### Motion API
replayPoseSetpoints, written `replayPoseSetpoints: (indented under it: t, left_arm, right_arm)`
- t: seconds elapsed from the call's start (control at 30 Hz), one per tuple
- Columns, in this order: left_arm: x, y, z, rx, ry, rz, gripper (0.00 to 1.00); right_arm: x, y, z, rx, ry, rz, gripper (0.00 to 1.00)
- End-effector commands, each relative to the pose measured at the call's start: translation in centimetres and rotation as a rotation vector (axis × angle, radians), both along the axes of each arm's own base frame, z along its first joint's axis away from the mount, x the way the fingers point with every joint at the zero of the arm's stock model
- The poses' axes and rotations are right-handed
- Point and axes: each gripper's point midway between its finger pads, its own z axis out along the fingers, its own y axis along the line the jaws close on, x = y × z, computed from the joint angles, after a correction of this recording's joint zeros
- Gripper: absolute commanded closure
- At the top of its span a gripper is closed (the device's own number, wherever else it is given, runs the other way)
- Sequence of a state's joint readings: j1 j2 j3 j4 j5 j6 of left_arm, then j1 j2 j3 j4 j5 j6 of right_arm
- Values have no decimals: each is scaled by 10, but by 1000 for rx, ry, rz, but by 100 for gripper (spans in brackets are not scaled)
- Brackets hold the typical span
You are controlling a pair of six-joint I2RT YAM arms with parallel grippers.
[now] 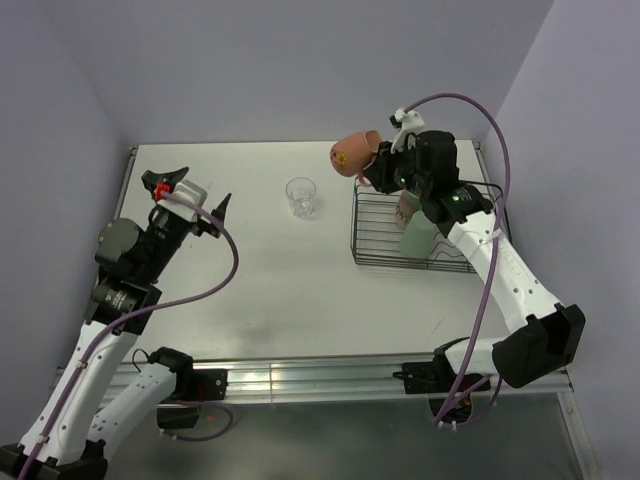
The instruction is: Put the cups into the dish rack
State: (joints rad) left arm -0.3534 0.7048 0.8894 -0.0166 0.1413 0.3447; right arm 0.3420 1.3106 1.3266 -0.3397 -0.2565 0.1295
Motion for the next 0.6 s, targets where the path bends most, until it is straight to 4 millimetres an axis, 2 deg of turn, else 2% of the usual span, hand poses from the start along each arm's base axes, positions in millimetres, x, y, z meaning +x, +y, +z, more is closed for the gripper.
replayPoseSetpoints:
  t: [0.0, 0.17, 0.23, 0.57]
  left_arm:
    - [8, 6, -23, -161, 223, 79, 1]
    - [22, 12, -34, -200, 289, 151, 1]
    - [26, 12, -40, -211, 323, 171, 1]
    - [31, 16, -54, -235, 364, 211, 1]
  right_arm:
    - [17, -44, 11, -151, -145, -201, 100]
    - [29, -60, -18, -233, -107, -296, 100]
    - [32, -65, -21, -247, -110, -346, 100]
    - [35, -54, -45, -229, -50, -524, 100]
